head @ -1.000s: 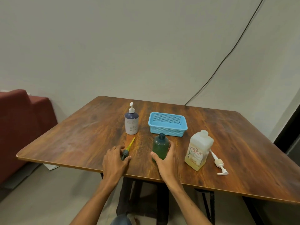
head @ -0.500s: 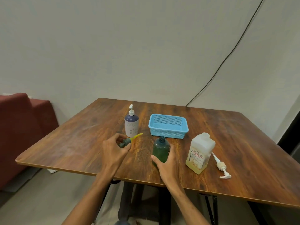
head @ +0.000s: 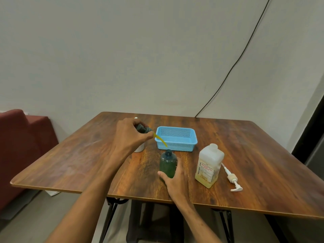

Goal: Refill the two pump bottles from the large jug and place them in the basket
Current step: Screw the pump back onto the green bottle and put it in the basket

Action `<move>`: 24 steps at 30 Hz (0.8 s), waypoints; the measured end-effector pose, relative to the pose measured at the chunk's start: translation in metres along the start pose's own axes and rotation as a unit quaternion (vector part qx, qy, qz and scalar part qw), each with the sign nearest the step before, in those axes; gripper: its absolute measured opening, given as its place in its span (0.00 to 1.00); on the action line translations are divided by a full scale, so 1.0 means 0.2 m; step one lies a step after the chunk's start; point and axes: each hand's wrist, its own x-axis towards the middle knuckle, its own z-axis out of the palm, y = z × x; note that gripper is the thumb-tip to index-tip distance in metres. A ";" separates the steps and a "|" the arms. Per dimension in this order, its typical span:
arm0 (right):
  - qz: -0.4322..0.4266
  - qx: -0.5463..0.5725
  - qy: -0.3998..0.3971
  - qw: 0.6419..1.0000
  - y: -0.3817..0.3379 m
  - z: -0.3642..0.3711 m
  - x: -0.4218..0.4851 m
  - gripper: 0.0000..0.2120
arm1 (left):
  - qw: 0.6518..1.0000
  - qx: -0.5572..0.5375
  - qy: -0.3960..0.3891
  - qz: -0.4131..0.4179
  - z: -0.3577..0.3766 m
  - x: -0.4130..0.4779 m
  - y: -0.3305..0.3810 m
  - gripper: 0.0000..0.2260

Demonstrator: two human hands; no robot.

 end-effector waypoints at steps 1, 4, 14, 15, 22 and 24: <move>0.000 -0.003 0.001 1.000 0.00 0.00 0.00 0.44 | 1.000 0.003 -0.005 0.008 -0.01 0.01 0.02 0.09; 0.000 -0.013 0.000 1.000 0.00 0.00 0.01 0.43 | 0.999 0.013 -0.025 0.019 -0.05 0.03 0.06 0.09; -0.011 -0.020 0.003 1.000 0.00 0.00 0.00 0.42 | 0.997 0.023 -0.080 -0.002 0.04 0.08 0.10 0.11; -0.011 -0.021 0.002 1.000 0.00 0.00 0.00 0.42 | 0.996 0.024 -0.091 -0.009 0.06 0.08 0.09 0.12; -0.012 -0.010 0.000 1.000 0.01 0.00 0.01 0.43 | 0.988 0.012 -0.150 -0.044 0.24 0.06 0.06 0.08; -0.018 -0.004 -0.001 1.000 0.01 0.00 0.01 0.42 | 0.986 0.017 -0.157 -0.053 0.28 0.05 0.05 0.09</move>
